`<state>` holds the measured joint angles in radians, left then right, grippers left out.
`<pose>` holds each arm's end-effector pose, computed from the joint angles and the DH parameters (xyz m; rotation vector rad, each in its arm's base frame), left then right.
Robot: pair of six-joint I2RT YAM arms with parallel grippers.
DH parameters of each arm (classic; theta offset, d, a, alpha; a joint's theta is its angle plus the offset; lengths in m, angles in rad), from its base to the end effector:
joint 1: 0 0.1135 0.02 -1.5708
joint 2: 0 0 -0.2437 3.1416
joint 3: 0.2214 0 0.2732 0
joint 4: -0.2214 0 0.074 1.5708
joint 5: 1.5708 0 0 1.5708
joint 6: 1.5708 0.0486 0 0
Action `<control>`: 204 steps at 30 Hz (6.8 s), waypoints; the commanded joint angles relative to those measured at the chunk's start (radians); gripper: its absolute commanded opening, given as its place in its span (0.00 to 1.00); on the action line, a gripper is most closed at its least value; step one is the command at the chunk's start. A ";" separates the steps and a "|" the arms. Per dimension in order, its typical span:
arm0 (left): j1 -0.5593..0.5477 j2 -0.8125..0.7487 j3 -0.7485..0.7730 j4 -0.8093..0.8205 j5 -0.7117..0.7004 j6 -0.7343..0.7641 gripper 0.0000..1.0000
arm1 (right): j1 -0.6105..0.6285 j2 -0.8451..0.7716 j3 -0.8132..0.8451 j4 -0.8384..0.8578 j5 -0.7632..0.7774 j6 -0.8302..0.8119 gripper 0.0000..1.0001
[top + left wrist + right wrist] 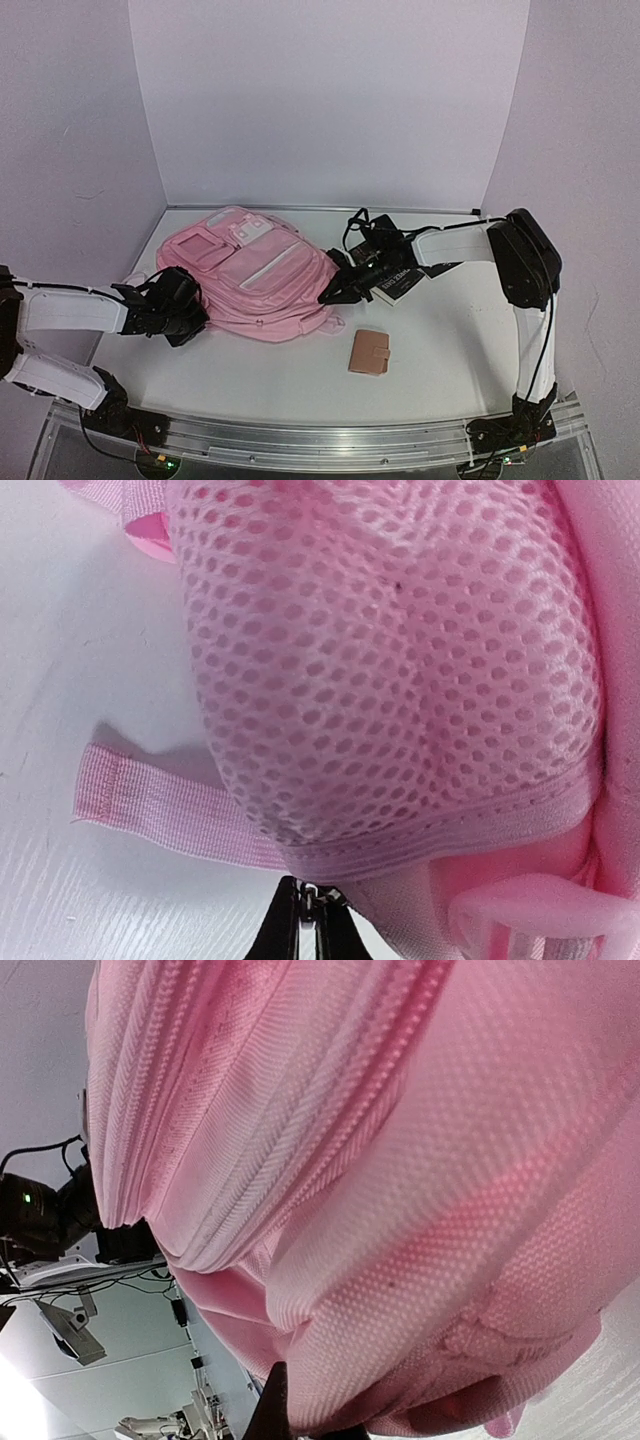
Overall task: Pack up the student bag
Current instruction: Zip the student bag at the center of the board, then adjust the student bag at the center of the board, then unzip the student bag at the center of the board.
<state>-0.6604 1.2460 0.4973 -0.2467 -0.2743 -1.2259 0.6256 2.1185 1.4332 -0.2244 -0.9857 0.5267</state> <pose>0.2008 -0.1393 0.1056 -0.8141 2.4276 -0.4054 0.3436 0.2982 0.1197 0.6097 -2.5842 -1.6641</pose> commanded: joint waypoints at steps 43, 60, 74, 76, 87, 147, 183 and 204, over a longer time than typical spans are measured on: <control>-0.055 -0.006 0.109 0.120 0.088 0.103 0.66 | -0.044 0.158 0.356 -0.193 0.131 -0.398 0.79; 0.240 0.104 0.303 -0.008 0.150 0.302 0.48 | 0.268 0.020 0.188 -0.160 -0.007 -0.368 0.66; 0.195 -0.052 0.412 -0.179 0.223 0.521 0.72 | -0.058 -0.044 0.311 -0.240 0.160 -0.515 0.66; 0.174 -0.041 0.412 -0.186 0.229 0.521 0.72 | -0.061 -0.011 0.342 -0.262 0.199 -0.565 0.63; 0.131 -0.023 0.357 -0.147 0.234 0.483 0.70 | -0.061 0.107 0.417 -0.311 0.185 -0.681 0.50; -0.370 0.249 0.584 -0.540 0.033 0.927 0.76 | 0.013 0.104 0.436 -0.363 0.361 -0.878 0.00; -0.372 0.508 0.600 -0.301 -0.197 0.574 0.08 | 0.095 0.059 0.296 -0.427 0.258 -0.695 0.00; -0.358 0.500 0.591 -0.307 -0.209 0.505 0.00 | 0.033 0.088 0.370 -0.466 0.273 -0.621 0.00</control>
<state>-1.0409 1.7569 1.0714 -0.6354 -0.4267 -0.6813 0.6580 2.2055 1.7702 -0.6174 -0.6498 -0.0853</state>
